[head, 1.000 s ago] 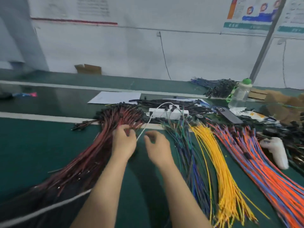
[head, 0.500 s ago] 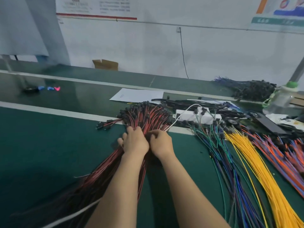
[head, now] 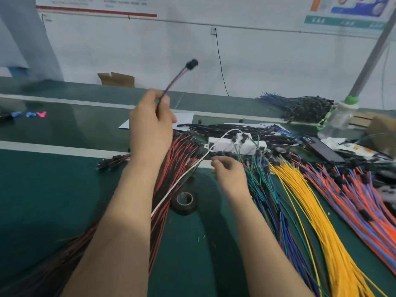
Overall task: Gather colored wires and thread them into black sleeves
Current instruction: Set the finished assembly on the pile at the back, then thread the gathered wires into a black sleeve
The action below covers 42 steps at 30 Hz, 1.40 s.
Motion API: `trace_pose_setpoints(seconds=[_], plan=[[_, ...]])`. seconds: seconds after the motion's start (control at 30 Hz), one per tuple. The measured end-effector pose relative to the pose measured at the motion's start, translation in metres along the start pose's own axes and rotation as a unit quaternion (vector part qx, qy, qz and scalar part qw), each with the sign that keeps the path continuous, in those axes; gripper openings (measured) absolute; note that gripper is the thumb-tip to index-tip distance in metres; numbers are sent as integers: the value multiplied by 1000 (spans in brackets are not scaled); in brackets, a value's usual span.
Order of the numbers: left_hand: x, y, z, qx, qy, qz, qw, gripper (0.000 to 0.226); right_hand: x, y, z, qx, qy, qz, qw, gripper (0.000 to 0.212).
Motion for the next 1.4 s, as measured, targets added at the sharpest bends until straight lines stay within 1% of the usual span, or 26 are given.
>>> trace_pose_setpoints(seconds=[0.07,0.1,0.13,0.17,0.2,0.23,0.27,0.3,0.33,0.37,0.4,0.47,0.53,0.6,0.67,0.7,0.8,0.87,0.9,0.97,1.03,1.1,1.2,1.27,1.3,1.4], plan=[[4,-7,-54,-10,162,26,986,15,-54,-3,-3,7,74,-46,996,18],[6,-10,-76,-27,261,52,963,17,-75,-4,-6,14,114,-61,992,19],[13,-11,-96,-50,368,93,924,18,-97,-1,-8,21,150,-78,985,21],[24,-9,-115,-82,473,146,865,17,-118,3,-11,29,187,-92,978,22],[37,-3,-129,-124,558,200,796,17,-133,8,-14,38,221,-98,970,25],[52,6,-138,-170,613,247,731,17,-144,13,-18,51,249,-97,962,29],[68,18,-139,-217,636,280,686,19,-151,19,-23,68,273,-91,955,35],[85,33,-132,-263,634,299,663,21,-153,24,-28,84,294,-81,949,40],[104,51,-119,-310,619,311,651,24,-151,28,-33,93,314,-68,943,44],[122,71,-101,-356,593,315,650,26,-146,31,-38,95,333,-51,937,46],[137,91,-81,-394,558,313,660,28,-139,34,-42,90,352,-37,931,46],[158,128,-37,-437,477,302,700,29,-129,36,-48,67,377,-35,923,39],[168,155,3,-430,393,296,757,29,-131,36,-51,50,367,-59,927,27],[171,174,36,-403,310,292,810,25,-140,35,-55,56,325,-80,941,21],[170,184,55,-383,259,277,842,24,-149,35,-59,70,251,-96,961,24],[170,186,60,-375,253,271,850,24,-151,36,-58,70,211,-104,969,23],[174,188,59,-374,288,267,840,28,-150,41,-46,34,32,-117,992,4],[179,190,55,-372,316,287,824,27,-141,43,-35,2,-49,-101,994,7],[181,192,53,-367,328,300,817,26,-134,44,-30,-13,-32,-88,996,7],[183,193,49,-361,355,308,805,27,-117,48,-24,-34,58,-55,996,3],[182,193,50,-369,372,292,800,28,-104,54,-23,-49,158,-28,986,9],[179,191,53,-383,382,266,798,27,-97,56,-22,-70,216,-8,974,16],[174,189,59,-381,352,247,819,20,-87,61,-18,-101,260,56,959,14],[173,188,59,-365,327,247,836,18,-85,61,-19,-103,265,81,955,14],[173,188,59,-360,326,249,838,18,-89,59,-20,-92,244,69,963,13],[175,188,54,-367,359,259,818,17,-112,51,-23,-50,120,-19,991,9]])
Point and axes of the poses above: each hand's wrist, its own y-axis away from the middle knuckle, its own x-axis out of the palm, z = x × y, the point moved 8 cm from there along -y, towards the middle knuckle, and after that the axes turned 1 degree about -y, right-handed, at the moved point
